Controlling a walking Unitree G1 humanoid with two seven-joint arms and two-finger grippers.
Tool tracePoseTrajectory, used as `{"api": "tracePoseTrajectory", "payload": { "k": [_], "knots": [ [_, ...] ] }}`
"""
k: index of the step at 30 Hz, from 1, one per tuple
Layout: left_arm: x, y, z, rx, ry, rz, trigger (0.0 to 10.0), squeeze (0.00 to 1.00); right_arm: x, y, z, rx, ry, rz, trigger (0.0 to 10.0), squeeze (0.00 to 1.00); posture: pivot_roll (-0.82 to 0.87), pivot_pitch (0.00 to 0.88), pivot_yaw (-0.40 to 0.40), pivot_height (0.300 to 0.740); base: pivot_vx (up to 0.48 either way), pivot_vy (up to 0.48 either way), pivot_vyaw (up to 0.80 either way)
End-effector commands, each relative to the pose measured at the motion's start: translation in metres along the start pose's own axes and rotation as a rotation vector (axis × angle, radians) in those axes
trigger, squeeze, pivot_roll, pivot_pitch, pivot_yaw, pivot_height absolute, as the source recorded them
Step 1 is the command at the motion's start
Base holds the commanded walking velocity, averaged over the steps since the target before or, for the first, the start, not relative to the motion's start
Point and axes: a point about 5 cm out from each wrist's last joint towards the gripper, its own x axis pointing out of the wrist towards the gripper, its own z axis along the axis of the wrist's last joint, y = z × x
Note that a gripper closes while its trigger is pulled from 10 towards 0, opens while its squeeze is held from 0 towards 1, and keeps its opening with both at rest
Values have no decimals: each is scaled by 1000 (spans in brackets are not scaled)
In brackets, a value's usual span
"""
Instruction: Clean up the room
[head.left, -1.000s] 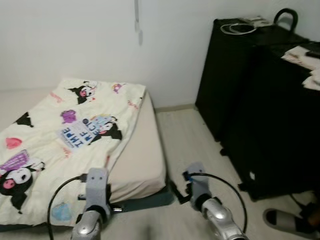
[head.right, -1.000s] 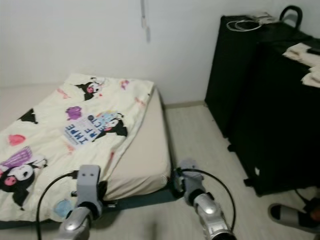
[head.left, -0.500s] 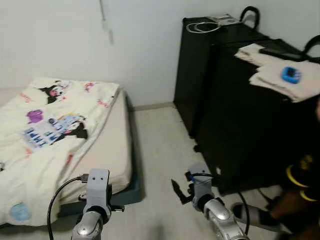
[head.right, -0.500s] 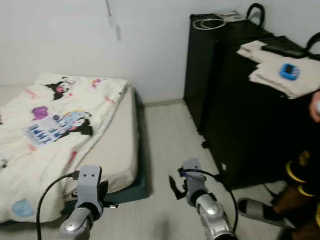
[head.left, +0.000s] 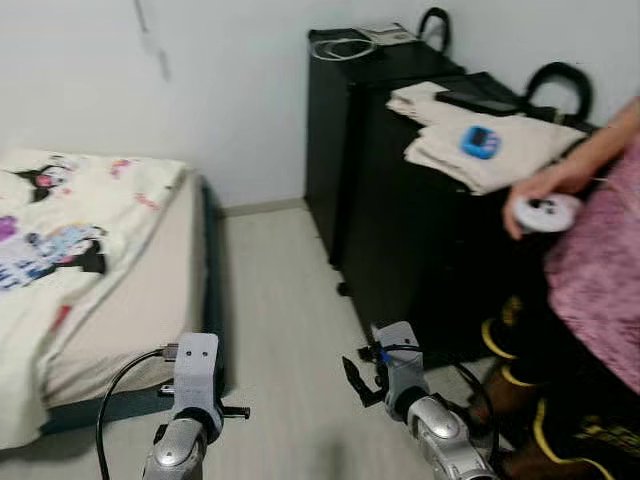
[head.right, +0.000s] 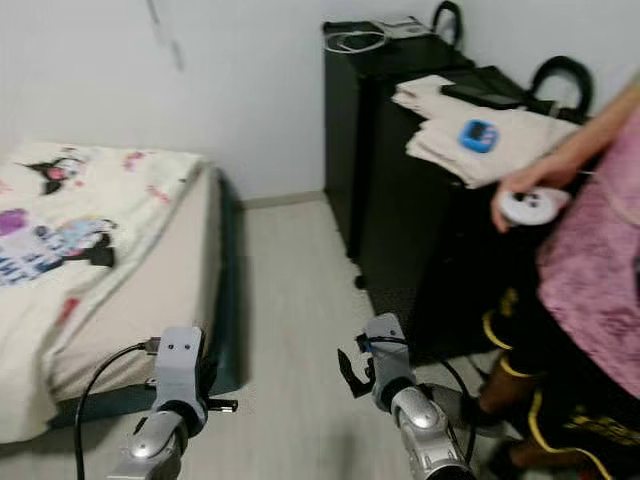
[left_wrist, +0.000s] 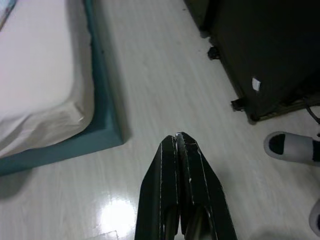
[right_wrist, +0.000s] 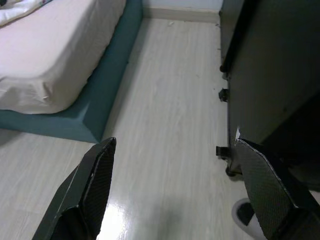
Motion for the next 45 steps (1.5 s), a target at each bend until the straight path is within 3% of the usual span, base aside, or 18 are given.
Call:
{"api": "tracePoseTrajectory", "payload": {
  "k": [1,10,19,31,45],
  "knots": [
    [-3,5,-7,-1,27,13,10000,0,0,7,-4,14,14,16,10000,0,5,117,-26,740,0,0,0],
    [-3,2,-6,17,19,-5,10000,0,0,6,-4,9,17,17,10000,0,7,122,-29,740,0,0,0],
    [-4,-4,2,50,-68,-56,10000,0,1,4,1,-8,-16,-11,10000,0,9,118,-29,740,0,0,0],
    [-4,-6,7,32,-104,-86,10000,0,2,3,4,-2,-28,-21,10000,0,7,117,-25,740,0,0,0],
    [-3,-8,10,19,-122,-100,10000,0,3,2,4,3,-28,-21,10000,0,2,115,-26,740,295,0,0]
  ]
}}
